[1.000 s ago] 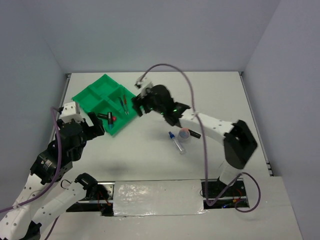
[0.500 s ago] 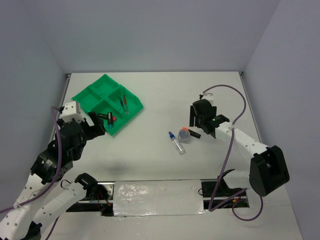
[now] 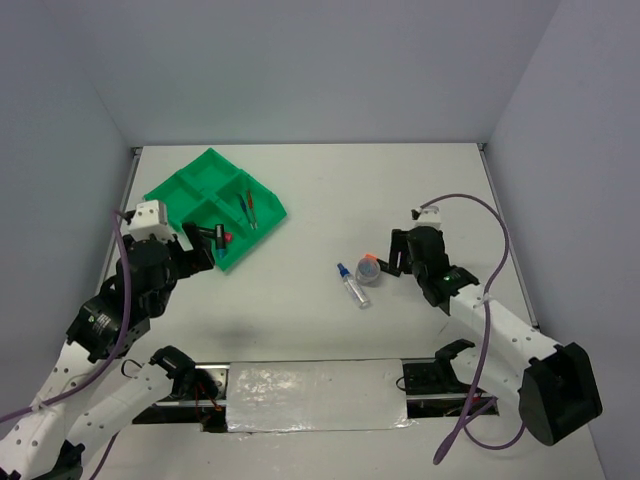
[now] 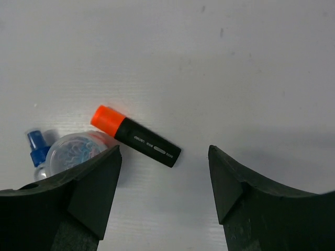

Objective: Sort the stationery into containers
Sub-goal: Pick up the pen from the center of the board.

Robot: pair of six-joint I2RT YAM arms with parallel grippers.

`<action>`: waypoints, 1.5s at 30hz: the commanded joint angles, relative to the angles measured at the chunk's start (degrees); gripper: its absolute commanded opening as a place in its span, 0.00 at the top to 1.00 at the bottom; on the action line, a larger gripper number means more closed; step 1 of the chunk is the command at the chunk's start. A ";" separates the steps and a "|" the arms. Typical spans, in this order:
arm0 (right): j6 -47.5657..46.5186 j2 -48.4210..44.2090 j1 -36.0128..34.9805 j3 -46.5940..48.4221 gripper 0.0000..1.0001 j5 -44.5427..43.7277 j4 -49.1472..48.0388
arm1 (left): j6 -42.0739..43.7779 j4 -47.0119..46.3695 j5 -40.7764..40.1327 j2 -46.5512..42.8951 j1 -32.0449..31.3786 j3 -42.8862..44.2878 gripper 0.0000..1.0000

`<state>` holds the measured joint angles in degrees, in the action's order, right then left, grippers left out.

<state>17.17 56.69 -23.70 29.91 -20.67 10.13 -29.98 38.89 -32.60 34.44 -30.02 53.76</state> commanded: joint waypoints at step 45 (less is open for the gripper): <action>-24.91 31.04 8.23 24.22 1.00 13.39 8.68 | 0.97 -2.42 -0.01 0.63 0.58 -0.41 0.01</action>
<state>-10.66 93.03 -16.53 51.27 -1.06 19.35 -29.93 38.72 -31.88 35.77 -29.71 53.34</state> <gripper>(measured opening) 0.370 0.993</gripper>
